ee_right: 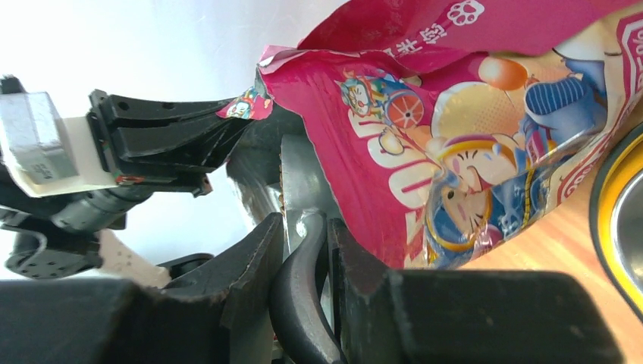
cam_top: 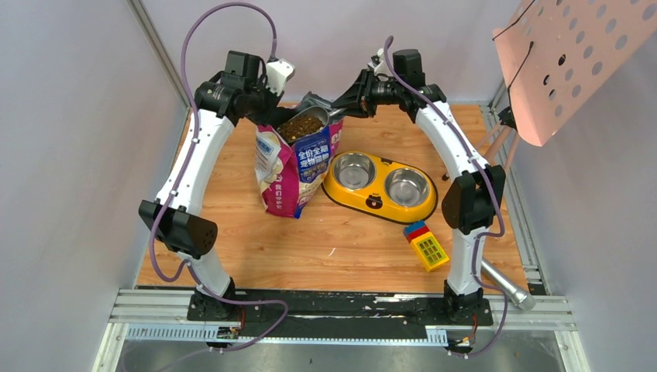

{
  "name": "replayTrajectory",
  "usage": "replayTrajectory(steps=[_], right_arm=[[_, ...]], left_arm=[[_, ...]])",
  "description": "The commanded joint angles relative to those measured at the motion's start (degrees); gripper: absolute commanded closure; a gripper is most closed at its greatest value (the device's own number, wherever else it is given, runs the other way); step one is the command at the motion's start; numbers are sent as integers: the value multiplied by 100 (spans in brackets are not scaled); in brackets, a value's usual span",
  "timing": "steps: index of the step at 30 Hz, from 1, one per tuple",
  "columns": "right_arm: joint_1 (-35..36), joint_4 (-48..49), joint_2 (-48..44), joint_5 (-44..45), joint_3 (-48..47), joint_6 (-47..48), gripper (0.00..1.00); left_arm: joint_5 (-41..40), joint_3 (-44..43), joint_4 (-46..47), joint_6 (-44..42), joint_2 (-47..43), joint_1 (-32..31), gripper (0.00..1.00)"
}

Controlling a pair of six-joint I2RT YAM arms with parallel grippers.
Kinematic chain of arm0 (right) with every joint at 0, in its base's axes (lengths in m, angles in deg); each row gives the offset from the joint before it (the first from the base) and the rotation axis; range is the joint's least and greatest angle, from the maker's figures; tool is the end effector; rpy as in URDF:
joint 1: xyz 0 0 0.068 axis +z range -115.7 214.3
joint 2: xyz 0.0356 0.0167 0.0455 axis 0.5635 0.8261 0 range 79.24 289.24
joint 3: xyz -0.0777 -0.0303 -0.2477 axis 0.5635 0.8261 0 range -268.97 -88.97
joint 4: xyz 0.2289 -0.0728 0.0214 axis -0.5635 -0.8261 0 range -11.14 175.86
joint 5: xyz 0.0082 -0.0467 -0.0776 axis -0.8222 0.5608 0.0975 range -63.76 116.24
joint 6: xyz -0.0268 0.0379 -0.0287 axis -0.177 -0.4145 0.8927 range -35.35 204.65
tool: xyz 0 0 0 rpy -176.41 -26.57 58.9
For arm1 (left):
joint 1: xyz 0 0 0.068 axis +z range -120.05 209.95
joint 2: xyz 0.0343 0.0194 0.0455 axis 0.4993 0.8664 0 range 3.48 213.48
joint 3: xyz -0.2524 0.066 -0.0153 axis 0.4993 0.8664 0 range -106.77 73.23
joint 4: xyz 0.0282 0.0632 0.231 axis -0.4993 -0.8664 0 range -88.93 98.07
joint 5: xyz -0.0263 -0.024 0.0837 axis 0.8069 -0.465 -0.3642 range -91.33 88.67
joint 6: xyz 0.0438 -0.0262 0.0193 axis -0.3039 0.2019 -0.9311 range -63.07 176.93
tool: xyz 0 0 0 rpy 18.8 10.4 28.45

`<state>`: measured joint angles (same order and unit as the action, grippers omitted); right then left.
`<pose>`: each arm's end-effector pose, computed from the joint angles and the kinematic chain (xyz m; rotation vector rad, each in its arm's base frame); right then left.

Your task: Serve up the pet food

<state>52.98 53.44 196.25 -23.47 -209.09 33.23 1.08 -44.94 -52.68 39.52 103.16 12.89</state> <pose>0.4072 0.1671 0.3623 0.0482 2.3087 1.5944 0.3216 -0.1003 0.4154 0.7044 2.1977 -0.0455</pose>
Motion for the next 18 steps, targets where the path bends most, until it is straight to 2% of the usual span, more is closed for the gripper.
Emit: replayTrajectory(steps=[1,8,18], right_arm=[[-278,695,-239,-827,186,-991,100],[-499,1118,-206,-1177,407,-1712,100],[-757,1699,-245,-1580,501,-2029,100]], left_arm=[[-303,-184,364,-467,-758,18,100],[-456,-384,169,-621,-677,18,100],[-756,-478,130,-648,-564,50,100]])
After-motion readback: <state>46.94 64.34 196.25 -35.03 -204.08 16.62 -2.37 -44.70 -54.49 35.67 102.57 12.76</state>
